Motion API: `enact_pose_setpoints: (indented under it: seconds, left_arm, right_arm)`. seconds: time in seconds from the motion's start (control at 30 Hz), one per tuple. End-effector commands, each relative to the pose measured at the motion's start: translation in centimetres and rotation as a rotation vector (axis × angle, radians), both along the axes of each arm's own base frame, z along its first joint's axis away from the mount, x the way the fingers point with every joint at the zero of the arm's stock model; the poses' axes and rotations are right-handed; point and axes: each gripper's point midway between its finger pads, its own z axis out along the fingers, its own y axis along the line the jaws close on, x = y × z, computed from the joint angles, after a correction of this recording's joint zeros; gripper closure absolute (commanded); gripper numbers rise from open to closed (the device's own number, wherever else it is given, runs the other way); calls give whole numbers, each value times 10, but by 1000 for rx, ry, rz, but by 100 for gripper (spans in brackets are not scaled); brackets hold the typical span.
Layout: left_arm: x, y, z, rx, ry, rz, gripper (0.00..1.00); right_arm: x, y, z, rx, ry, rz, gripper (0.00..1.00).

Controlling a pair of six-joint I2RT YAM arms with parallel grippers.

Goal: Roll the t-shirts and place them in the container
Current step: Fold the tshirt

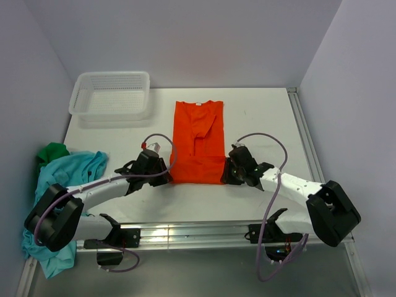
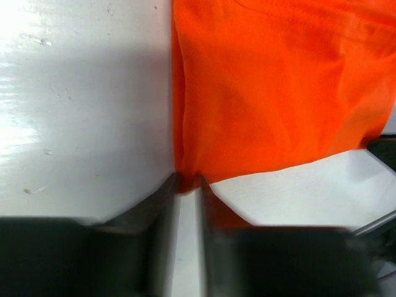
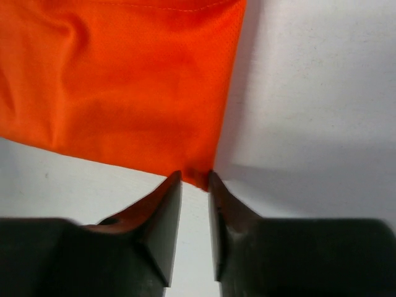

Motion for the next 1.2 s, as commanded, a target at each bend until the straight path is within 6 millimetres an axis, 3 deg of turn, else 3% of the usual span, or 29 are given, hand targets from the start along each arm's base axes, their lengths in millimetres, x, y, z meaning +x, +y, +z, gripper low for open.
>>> enact_pose_setpoints:
  seconds: [0.0, 0.1, 0.27, 0.3, 0.37, 0.4, 0.6, 0.67, 0.77, 0.87, 0.9, 0.93, 1.0, 1.17]
  left_arm:
    - [0, 6, 3, 7, -25, 30, 61]
    - [2, 4, 19, -35, -76, 32, 40]
    - [10, 13, 40, -58, -178, 83, 34]
    - [11, 14, 42, -61, -194, 96, 27]
    - [8, 16, 42, -80, -215, 95, 1]
    - [12, 11, 49, -114, -252, 85, 0]
    - [11, 15, 43, -151, -335, 98, 0]
    - [11, 22, 40, -157, -388, 124, 1]
    - [5, 27, 35, -141, -444, 123, 7]
    - [0, 26, 29, -146, -414, 133, 16]
    - [0, 22, 30, -154, -422, 115, 26]
    - [-1, 22, 27, -151, -422, 108, 31]
    - [-2, 20, 24, -161, -445, 103, 39]
    - [-8, 18, 19, -154, -497, 95, 37]
  right_arm:
    - [6, 0, 15, 20, -91, -32, 61]
    - [13, -2, 27, 30, -159, -70, 54]
    - [13, -6, 33, 57, -241, -106, 52]
    - [12, -4, 36, 71, -264, -107, 53]
    - [10, -3, 32, 98, -283, -114, 52]
    - [11, -3, 33, 99, -300, -125, 51]
    - [11, -11, 24, 101, -381, -235, 49]
    - [13, -12, 36, 93, -474, -263, 48]
    - [3, -1, 45, 79, -530, -216, 48]
    - [-2, 0, 35, 75, -492, -217, 48]
    - [-2, -1, 31, 79, -486, -231, 47]
    - [-3, -1, 28, 92, -484, -243, 39]
    - [-5, -2, 20, 120, -505, -252, 38]
    - [-7, -10, 9, 110, -543, -281, 47]
